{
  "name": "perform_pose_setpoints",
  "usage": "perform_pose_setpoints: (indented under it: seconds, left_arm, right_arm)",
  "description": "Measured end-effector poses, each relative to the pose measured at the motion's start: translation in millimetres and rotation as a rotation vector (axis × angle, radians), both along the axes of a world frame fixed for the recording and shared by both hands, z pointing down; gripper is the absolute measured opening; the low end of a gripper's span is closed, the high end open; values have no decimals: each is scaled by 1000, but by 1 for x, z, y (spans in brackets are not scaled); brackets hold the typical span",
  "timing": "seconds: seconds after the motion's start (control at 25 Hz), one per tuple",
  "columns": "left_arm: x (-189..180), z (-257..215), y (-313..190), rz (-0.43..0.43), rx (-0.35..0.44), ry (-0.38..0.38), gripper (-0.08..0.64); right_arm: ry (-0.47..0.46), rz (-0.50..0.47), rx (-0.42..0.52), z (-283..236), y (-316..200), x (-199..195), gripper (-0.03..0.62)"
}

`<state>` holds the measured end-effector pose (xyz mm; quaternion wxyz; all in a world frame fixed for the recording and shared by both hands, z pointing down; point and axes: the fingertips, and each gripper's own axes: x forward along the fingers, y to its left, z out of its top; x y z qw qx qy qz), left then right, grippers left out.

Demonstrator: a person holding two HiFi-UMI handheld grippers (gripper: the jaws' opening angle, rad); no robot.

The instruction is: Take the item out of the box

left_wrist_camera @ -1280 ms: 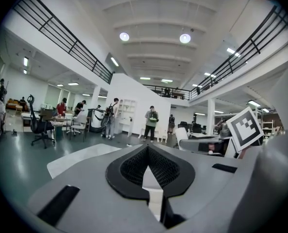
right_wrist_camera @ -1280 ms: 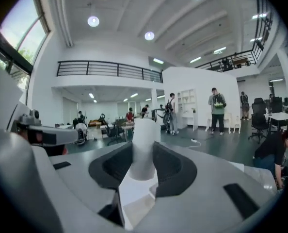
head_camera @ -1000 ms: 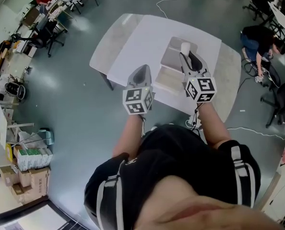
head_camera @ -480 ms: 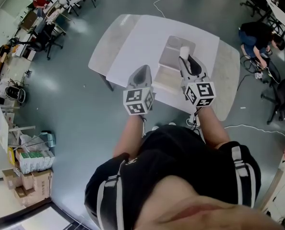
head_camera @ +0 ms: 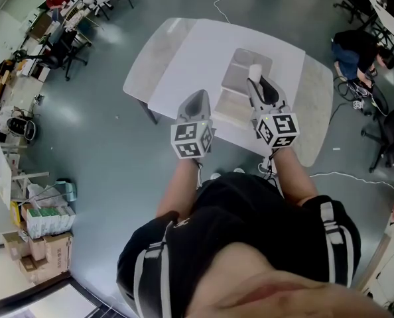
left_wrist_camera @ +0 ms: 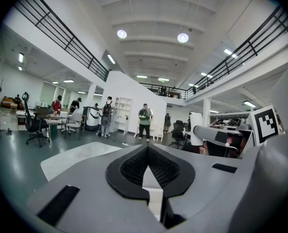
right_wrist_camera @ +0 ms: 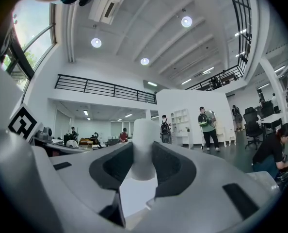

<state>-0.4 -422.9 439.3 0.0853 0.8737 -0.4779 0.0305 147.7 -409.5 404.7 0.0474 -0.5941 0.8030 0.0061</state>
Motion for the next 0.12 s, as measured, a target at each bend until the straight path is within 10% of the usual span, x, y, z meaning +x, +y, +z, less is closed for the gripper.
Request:
perform_pose_setpoints:
  seconds: [0.12]
  left_arm:
    - [-1, -1, 0, 2, -1, -1, 12]
  right_arm:
    - [2, 4, -1, 0, 0, 0, 129]
